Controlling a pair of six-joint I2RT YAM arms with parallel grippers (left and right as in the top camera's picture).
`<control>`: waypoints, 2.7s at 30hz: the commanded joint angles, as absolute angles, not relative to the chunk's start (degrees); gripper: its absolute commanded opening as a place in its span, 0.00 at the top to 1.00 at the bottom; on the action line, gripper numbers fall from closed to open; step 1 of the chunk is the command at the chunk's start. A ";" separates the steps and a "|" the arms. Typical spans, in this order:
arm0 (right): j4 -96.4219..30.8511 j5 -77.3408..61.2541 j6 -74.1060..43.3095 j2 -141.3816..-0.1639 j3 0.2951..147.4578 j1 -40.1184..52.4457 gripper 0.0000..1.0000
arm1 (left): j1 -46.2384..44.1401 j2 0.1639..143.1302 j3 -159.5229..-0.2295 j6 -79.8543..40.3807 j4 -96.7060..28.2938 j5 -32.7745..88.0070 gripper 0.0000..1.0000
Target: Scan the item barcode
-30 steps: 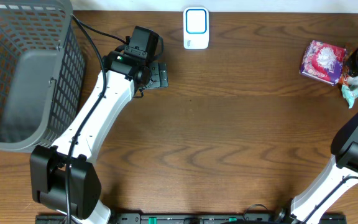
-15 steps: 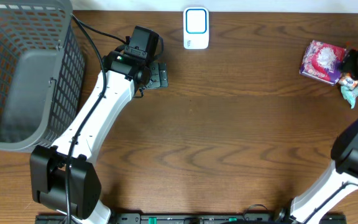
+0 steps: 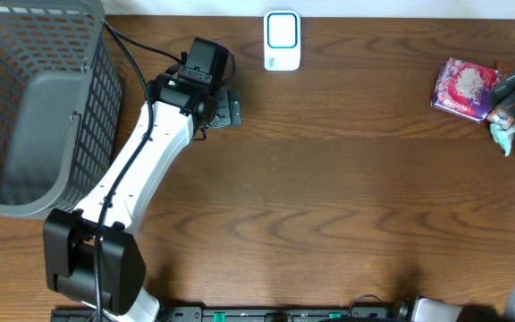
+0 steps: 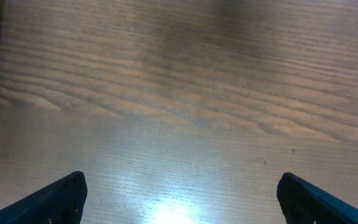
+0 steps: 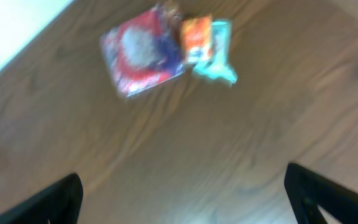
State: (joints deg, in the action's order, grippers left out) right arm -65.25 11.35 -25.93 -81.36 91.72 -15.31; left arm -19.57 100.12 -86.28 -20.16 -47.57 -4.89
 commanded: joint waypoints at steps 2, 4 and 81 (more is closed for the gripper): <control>-63.20 9.93 -27.00 -72.20 77.36 -6.74 0.01 | -19.38 100.51 -87.22 -20.45 -47.75 -5.61 0.02; -62.17 7.88 -27.00 -67.88 71.20 -2.70 0.01 | -19.38 100.51 -87.22 -20.45 -47.75 -5.61 0.02; -4.47 -0.54 -4.23 -5.34 0.32 2.70 0.01 | -19.38 100.51 -87.22 -20.45 -47.75 -5.61 0.02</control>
State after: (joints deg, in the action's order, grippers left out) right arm -3.42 -2.61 -2.76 -7.38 0.40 4.03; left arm -19.57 100.12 -86.28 -20.16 -47.57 -4.89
